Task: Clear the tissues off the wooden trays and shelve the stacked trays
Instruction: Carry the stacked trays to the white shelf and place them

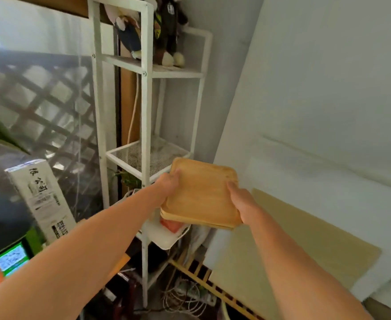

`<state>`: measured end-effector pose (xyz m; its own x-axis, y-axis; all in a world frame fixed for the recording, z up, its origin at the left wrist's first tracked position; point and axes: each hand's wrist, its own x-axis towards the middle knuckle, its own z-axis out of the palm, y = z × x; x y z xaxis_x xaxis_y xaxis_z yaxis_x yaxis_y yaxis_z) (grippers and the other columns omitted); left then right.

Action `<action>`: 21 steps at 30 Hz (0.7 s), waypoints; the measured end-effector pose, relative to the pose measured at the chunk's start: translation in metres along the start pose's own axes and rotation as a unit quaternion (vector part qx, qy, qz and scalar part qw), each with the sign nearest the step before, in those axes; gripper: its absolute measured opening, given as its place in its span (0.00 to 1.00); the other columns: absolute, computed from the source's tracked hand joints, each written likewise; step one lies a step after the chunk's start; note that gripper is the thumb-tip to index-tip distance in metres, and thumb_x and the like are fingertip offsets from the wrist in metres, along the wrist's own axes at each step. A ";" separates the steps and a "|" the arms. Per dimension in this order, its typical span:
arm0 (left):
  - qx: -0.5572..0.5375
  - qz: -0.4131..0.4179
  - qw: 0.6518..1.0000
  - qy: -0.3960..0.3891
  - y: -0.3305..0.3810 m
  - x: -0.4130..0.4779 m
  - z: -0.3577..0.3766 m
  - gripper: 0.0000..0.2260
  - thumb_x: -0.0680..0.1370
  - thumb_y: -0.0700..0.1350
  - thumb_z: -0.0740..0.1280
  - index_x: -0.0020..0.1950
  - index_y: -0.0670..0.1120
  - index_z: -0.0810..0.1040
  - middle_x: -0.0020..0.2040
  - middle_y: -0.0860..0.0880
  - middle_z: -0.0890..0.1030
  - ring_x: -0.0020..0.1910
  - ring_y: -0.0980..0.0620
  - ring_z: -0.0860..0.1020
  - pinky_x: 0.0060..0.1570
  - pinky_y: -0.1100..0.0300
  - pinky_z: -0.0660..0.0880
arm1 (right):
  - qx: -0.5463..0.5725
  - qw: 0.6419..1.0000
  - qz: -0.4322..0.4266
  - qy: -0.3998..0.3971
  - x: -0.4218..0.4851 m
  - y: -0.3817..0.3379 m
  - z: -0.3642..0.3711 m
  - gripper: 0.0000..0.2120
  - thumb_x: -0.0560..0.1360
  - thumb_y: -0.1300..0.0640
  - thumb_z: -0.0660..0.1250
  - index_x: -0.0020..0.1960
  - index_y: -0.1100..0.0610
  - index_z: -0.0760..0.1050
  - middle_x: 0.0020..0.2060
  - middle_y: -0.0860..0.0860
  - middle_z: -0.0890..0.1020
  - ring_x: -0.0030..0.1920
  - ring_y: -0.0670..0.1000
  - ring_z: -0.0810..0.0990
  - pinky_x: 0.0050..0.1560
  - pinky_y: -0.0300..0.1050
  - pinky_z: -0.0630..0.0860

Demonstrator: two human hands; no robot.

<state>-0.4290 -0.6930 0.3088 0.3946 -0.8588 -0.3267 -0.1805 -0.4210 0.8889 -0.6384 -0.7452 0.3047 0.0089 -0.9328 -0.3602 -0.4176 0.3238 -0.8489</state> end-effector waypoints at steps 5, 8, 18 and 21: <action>-0.037 -0.040 0.996 0.065 0.041 0.072 0.019 0.32 0.81 0.60 0.55 0.75 0.36 0.63 0.67 0.39 0.73 0.65 0.40 0.73 0.55 0.54 0.68 | -0.046 0.997 -0.015 -0.063 0.106 -0.058 -0.009 0.39 0.79 0.33 0.55 0.78 0.62 0.62 0.72 0.61 0.73 0.67 0.62 0.75 0.68 0.58 0.72; -0.079 -0.069 0.987 0.122 0.054 0.106 0.019 0.32 0.81 0.59 0.57 0.75 0.36 0.61 0.63 0.40 0.74 0.60 0.41 0.74 0.52 0.53 0.67 | -0.078 0.990 -0.028 -0.116 0.154 -0.091 -0.002 0.40 0.78 0.32 0.56 0.77 0.62 0.63 0.71 0.60 0.73 0.67 0.61 0.75 0.67 0.55 0.72; -0.109 -0.126 0.959 0.231 0.048 0.195 -0.012 0.26 0.82 0.56 0.56 0.70 0.36 0.68 0.58 0.41 0.76 0.59 0.41 0.75 0.58 0.50 0.72 | -0.158 0.962 -0.060 -0.217 0.264 -0.154 0.078 0.42 0.74 0.30 0.64 0.77 0.58 0.65 0.72 0.57 0.73 0.67 0.60 0.75 0.69 0.55 0.70; -0.125 -0.131 0.956 0.233 0.043 0.209 -0.017 0.24 0.83 0.53 0.56 0.71 0.37 0.66 0.56 0.42 0.74 0.56 0.43 0.74 0.57 0.51 0.71 | -0.171 0.954 -0.064 -0.239 0.287 -0.159 0.099 0.42 0.73 0.31 0.66 0.76 0.58 0.67 0.69 0.58 0.76 0.61 0.58 0.77 0.62 0.51 0.73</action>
<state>-0.3387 -0.8859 0.2838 0.7654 -0.4863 -0.4216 0.1774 -0.4702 0.8645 -0.4797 -1.0484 0.2979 0.4585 -0.7563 -0.4667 -0.6564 0.0658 -0.7516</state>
